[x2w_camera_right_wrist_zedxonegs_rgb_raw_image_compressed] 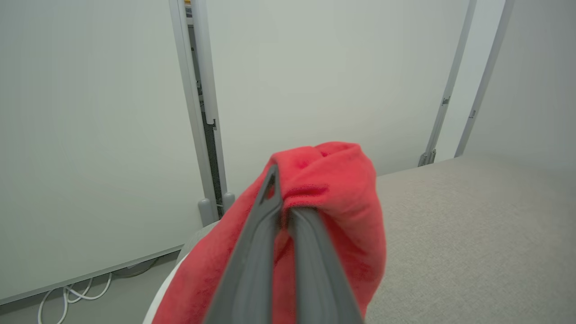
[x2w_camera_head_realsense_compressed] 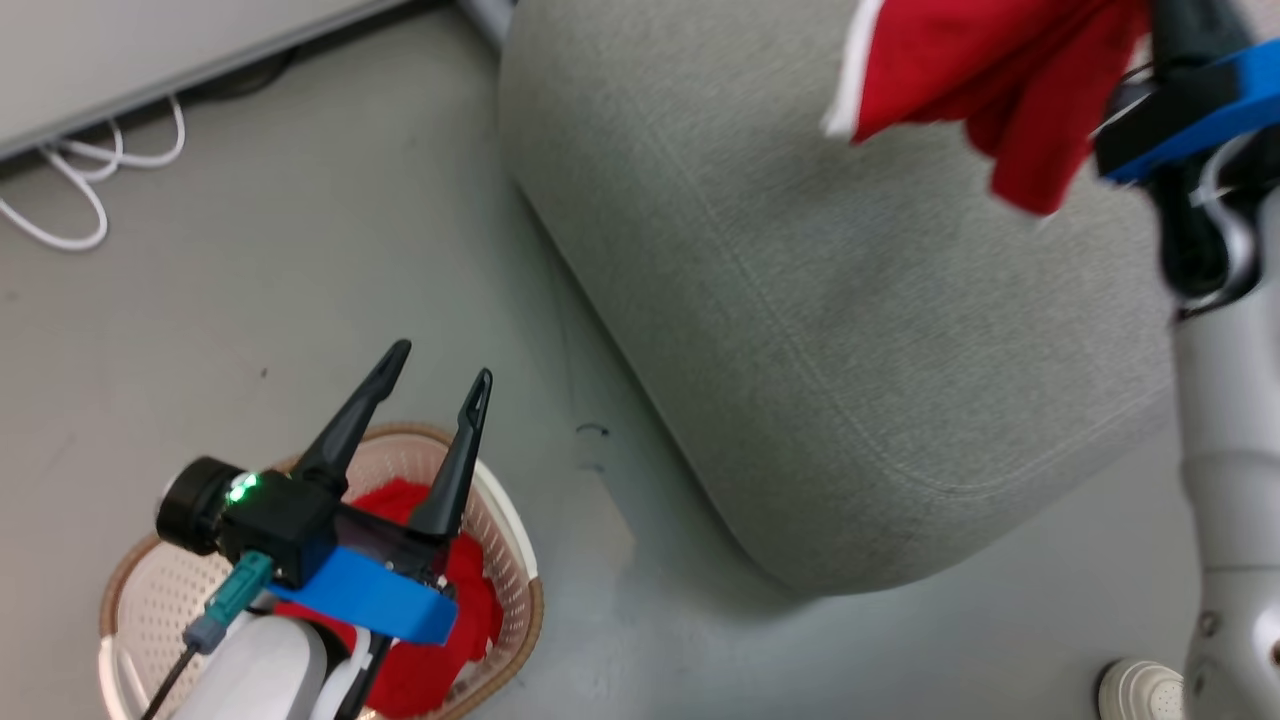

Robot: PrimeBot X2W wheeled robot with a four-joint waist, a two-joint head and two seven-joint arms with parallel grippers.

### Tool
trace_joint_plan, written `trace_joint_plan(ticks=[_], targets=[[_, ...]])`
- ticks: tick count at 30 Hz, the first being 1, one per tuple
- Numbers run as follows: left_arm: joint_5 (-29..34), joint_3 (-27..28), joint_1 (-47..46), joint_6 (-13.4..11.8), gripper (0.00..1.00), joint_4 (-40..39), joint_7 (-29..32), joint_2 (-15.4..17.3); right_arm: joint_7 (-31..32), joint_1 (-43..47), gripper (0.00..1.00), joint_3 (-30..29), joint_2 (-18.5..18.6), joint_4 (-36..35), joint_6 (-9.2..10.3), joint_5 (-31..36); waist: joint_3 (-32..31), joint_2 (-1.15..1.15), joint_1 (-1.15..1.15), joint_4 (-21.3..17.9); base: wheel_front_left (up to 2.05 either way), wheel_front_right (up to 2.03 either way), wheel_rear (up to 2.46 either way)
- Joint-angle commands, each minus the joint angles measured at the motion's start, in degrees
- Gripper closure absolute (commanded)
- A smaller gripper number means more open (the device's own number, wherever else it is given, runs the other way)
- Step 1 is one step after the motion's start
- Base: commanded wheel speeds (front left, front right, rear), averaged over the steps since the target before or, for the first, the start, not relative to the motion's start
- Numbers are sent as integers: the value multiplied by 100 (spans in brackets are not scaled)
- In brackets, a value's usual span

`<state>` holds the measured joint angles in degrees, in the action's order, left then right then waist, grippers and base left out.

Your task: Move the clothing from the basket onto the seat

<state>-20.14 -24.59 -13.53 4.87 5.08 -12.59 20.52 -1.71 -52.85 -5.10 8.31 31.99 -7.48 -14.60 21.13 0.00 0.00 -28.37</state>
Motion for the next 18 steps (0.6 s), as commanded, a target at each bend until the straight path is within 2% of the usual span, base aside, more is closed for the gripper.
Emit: trace_joint_plan(ticks=[1,11,18], targets=[[40,13,-152,13,0,-96,48,78,43,-222,100,-138,84,74,-3,-7,496,0,0,312,0,0,0],[222,49,-399,1,0,-856,275,457,-83,-1283,100,-1392,799,546,-3,86,1566,0,0,780,0,0,0],[198,113,-507,18,0,-1204,236,606,-259,-1334,100,-1805,845,987,-3,367,1985,0,0,944,0,0,0]])
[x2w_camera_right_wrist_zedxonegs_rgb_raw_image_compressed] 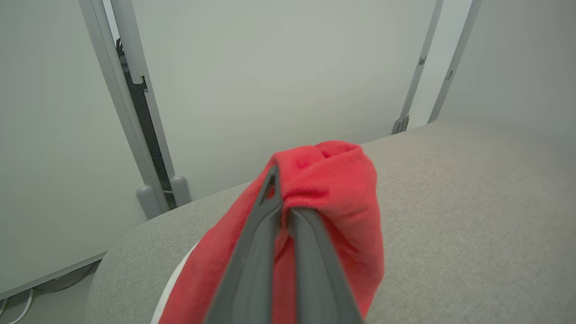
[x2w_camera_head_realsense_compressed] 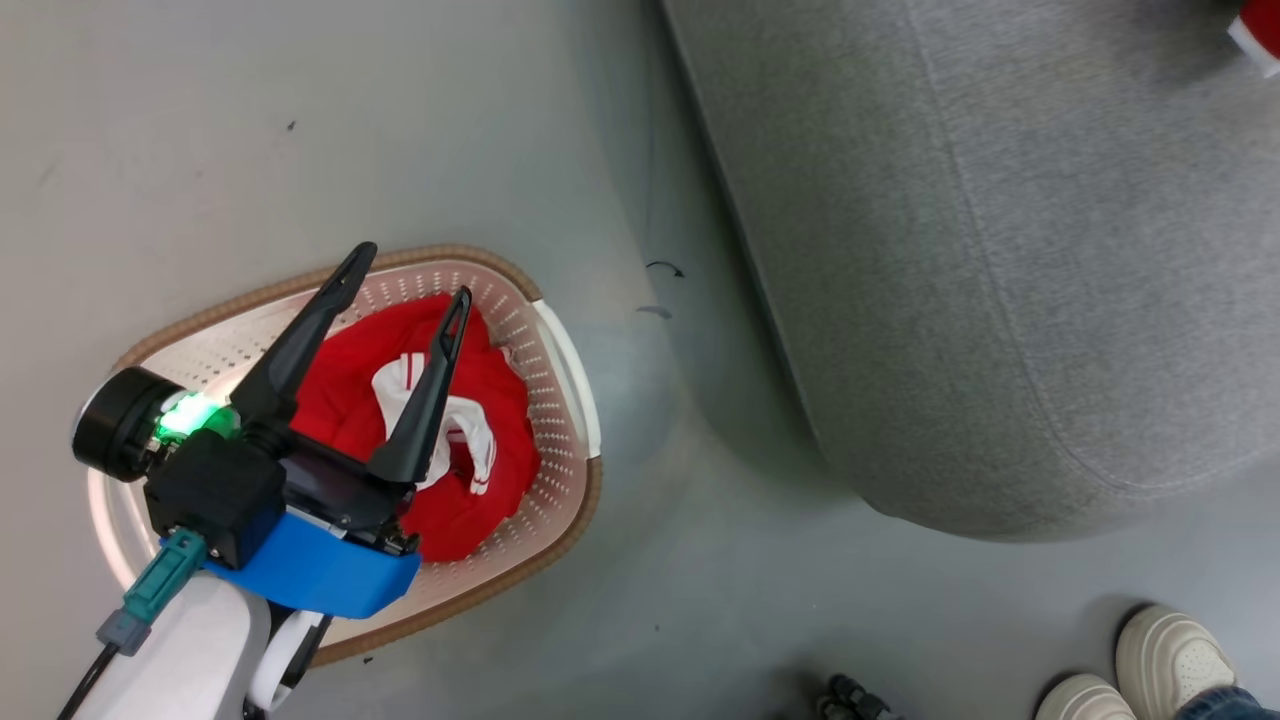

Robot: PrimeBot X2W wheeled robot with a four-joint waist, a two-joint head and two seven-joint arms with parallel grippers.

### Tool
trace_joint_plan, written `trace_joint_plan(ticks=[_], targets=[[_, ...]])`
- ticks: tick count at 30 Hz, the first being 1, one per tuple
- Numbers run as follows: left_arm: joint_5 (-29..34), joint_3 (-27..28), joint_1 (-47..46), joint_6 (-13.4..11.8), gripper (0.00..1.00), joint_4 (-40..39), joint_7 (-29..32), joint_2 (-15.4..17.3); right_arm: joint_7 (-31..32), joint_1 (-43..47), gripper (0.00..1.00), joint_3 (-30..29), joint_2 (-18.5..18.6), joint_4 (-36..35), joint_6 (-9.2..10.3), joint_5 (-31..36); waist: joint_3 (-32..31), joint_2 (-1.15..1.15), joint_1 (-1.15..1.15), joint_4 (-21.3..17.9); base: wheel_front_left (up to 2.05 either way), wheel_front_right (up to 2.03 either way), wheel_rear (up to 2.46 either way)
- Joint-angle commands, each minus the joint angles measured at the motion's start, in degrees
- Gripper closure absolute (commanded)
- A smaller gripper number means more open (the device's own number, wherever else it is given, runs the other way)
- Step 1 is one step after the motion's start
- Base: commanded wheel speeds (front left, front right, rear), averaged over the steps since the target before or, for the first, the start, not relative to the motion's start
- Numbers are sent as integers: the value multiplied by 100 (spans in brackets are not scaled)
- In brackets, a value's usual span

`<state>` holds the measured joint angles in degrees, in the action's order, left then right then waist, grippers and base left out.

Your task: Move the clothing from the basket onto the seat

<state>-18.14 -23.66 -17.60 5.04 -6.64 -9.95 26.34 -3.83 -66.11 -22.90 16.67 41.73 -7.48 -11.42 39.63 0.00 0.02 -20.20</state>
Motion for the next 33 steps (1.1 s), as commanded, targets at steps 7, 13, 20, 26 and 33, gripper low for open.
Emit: trace_joint_plan(ticks=[7,13,20,26,33], targets=[[-18,-38,-210,22,0,51,-148,-45,-249,200,0,-122,-25,644,-3,369,58,0,-2,259,0,0,0],[-172,-135,-194,71,0,343,-255,-155,-328,357,0,-34,16,979,-3,552,-289,0,-2,350,0,0,0],[-366,-165,-67,94,0,825,-432,-398,-422,769,0,164,-124,1136,-3,798,-957,0,-2,425,0,0,0],[-499,-81,81,89,0,1208,-499,-599,-588,1279,0,410,-322,1000,-2,993,-1561,0,-2,495,0,0,0],[-649,225,469,100,0,1676,-528,-883,-832,2267,0,1015,-759,420,-2,1031,-2447,0,-2,586,0,0,0]])
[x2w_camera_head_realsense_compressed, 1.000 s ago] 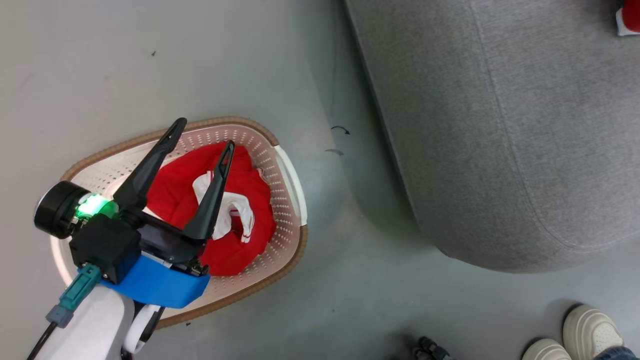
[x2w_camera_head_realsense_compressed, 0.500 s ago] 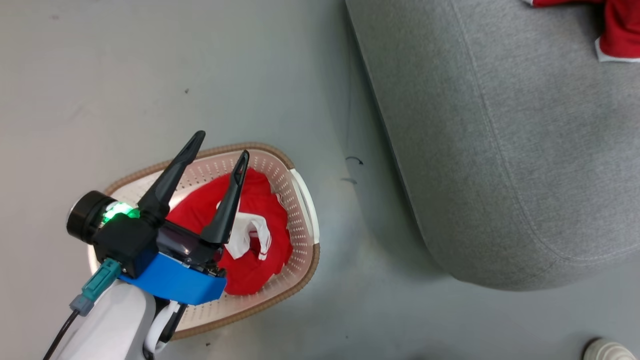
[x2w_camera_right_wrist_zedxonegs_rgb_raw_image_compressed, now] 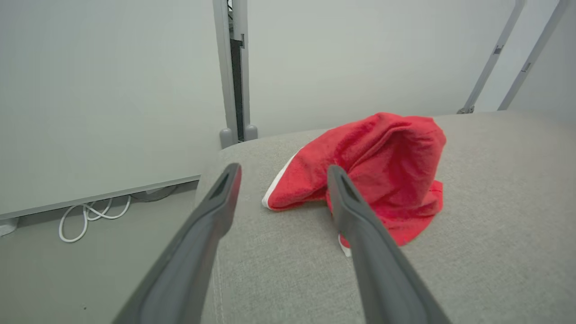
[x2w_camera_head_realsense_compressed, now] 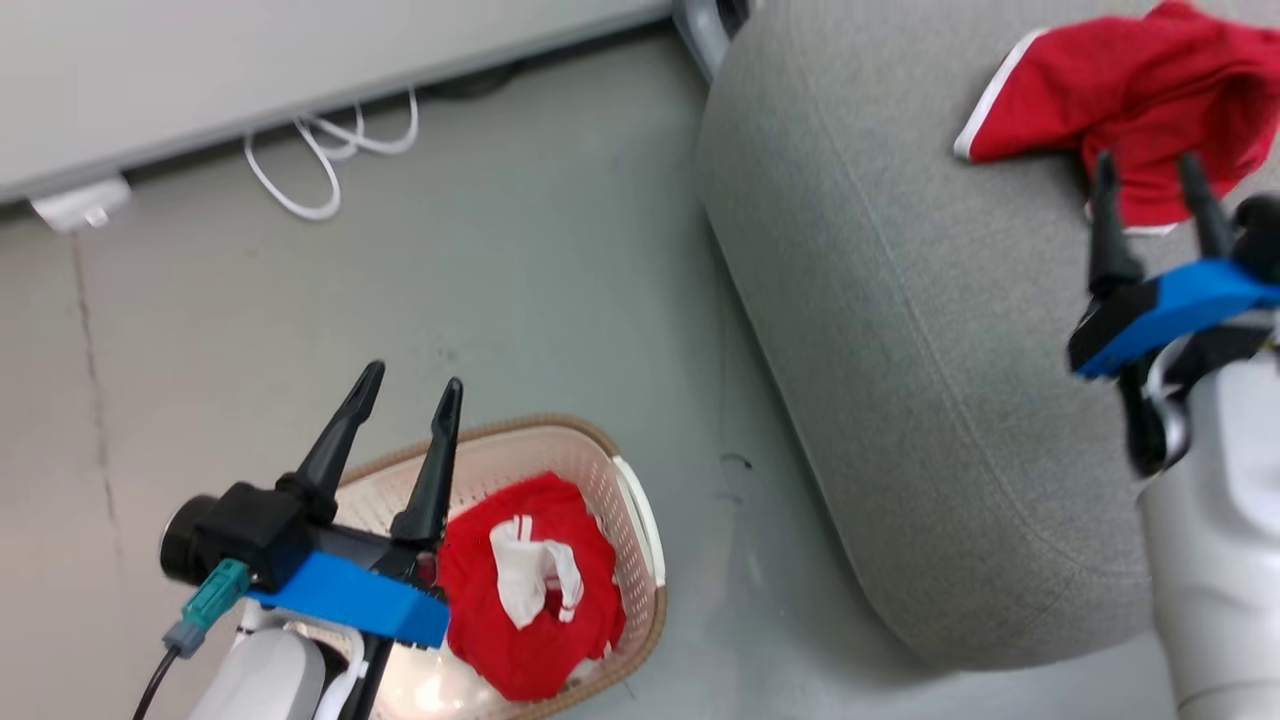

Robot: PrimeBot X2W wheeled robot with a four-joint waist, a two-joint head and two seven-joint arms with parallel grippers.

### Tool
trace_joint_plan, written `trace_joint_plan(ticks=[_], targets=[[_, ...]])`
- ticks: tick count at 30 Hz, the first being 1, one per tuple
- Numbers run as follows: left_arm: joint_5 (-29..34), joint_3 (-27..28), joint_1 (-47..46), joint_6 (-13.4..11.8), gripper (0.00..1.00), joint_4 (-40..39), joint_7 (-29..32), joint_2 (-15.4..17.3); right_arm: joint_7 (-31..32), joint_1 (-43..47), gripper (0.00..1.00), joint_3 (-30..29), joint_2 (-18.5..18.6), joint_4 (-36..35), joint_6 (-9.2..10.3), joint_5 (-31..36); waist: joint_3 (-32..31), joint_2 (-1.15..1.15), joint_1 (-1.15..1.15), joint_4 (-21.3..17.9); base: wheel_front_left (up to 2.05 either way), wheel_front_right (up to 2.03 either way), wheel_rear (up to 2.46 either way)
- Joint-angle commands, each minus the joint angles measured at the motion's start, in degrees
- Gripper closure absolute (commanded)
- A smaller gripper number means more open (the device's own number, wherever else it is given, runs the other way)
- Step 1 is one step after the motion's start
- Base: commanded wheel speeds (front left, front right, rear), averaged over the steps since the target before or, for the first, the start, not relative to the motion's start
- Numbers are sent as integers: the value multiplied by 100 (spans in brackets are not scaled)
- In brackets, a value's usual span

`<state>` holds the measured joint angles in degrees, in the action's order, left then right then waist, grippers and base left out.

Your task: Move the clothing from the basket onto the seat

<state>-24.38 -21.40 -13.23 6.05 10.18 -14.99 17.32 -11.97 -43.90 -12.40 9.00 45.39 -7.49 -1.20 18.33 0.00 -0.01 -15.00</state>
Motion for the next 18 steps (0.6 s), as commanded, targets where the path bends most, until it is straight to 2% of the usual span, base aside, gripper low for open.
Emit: trace_joint_plan(ticks=[1,10,18], targets=[[-30,44,93,8,0,36,-25,-9,-29,206,0,71,-63,-87,-1,-42,-406,0,1,78,0,0,0],[16,610,615,36,0,309,-27,-316,333,1929,0,1044,-342,-1978,-1,-254,-1151,0,1,292,0,0,0],[88,1068,991,52,0,551,-28,-537,681,3263,0,1199,-529,-3368,-2,-325,-1503,0,1,714,0,0,0]])
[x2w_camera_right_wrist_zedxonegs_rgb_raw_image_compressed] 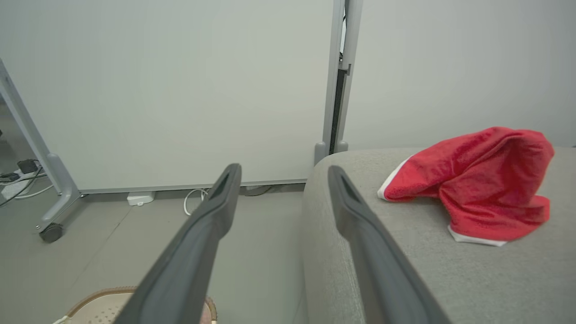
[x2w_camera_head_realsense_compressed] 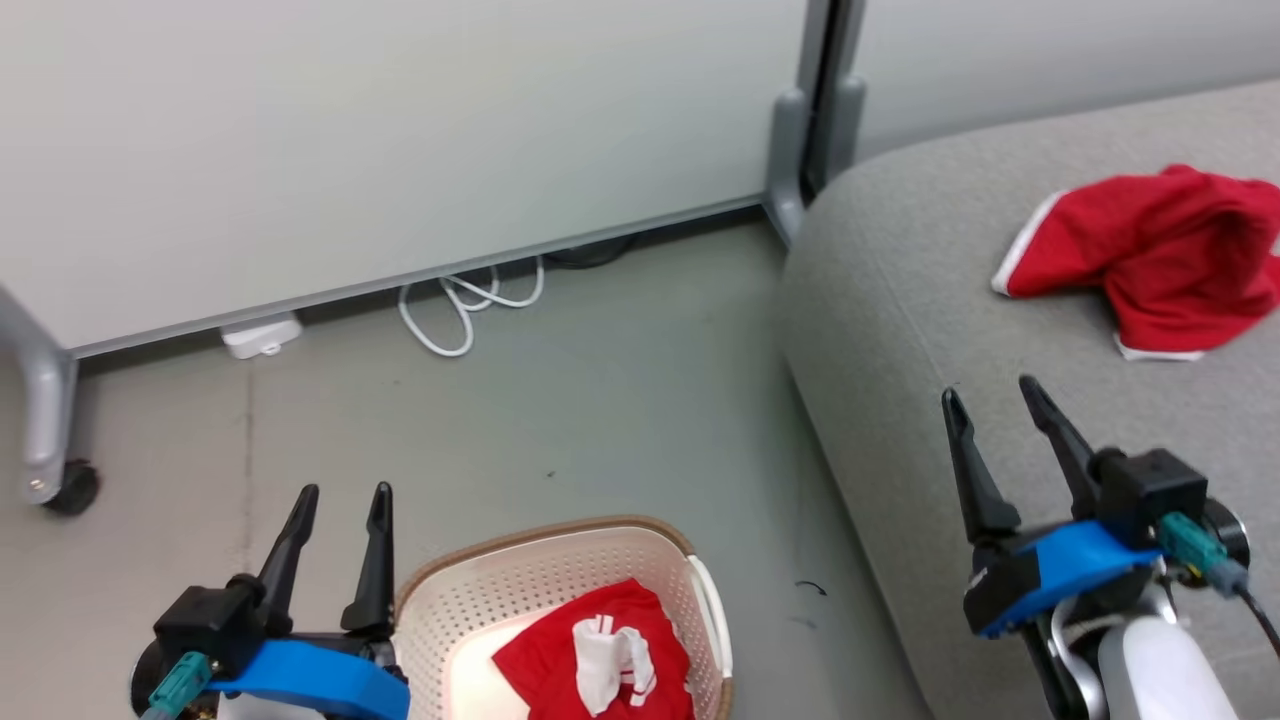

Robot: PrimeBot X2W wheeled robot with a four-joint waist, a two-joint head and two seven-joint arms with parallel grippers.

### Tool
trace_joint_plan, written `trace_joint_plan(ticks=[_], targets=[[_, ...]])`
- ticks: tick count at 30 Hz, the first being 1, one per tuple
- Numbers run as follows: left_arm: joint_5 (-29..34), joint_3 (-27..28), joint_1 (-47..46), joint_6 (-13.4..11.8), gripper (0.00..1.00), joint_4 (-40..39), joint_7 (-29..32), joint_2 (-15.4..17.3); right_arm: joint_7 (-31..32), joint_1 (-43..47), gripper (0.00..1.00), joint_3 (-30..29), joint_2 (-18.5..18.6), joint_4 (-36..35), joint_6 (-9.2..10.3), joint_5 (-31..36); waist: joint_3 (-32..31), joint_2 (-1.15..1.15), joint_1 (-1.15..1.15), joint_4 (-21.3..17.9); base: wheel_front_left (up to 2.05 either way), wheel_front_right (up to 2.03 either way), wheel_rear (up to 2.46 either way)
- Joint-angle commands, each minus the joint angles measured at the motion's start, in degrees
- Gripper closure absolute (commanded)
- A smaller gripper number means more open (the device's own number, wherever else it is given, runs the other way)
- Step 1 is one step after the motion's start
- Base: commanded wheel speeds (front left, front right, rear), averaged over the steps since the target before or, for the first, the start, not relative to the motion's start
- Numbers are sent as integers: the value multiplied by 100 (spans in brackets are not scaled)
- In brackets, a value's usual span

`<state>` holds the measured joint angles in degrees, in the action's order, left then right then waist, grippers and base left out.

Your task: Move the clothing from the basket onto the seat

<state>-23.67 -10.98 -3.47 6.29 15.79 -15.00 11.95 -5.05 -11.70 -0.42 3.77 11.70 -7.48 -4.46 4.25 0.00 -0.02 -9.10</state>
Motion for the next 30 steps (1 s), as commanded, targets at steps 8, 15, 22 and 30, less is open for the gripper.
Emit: trace_joint_plan(ticks=[8,15,22,30], targets=[[112,361,100,45,0,271,-27,-104,112,762,0,-16,-84,-492,-3,33,-266,0,2,624,0,0,0],[153,557,205,69,0,389,-27,-186,113,1018,0,57,-89,-623,-3,-86,-350,0,2,920,0,0,0],[221,630,250,93,0,417,-27,-242,138,1136,0,79,-90,-635,-3,-147,-355,0,2,1151,0,0,0],[273,656,205,121,0,426,-27,-297,157,1177,0,145,-90,-598,-3,-196,-320,0,2,1235,0,0,0]])
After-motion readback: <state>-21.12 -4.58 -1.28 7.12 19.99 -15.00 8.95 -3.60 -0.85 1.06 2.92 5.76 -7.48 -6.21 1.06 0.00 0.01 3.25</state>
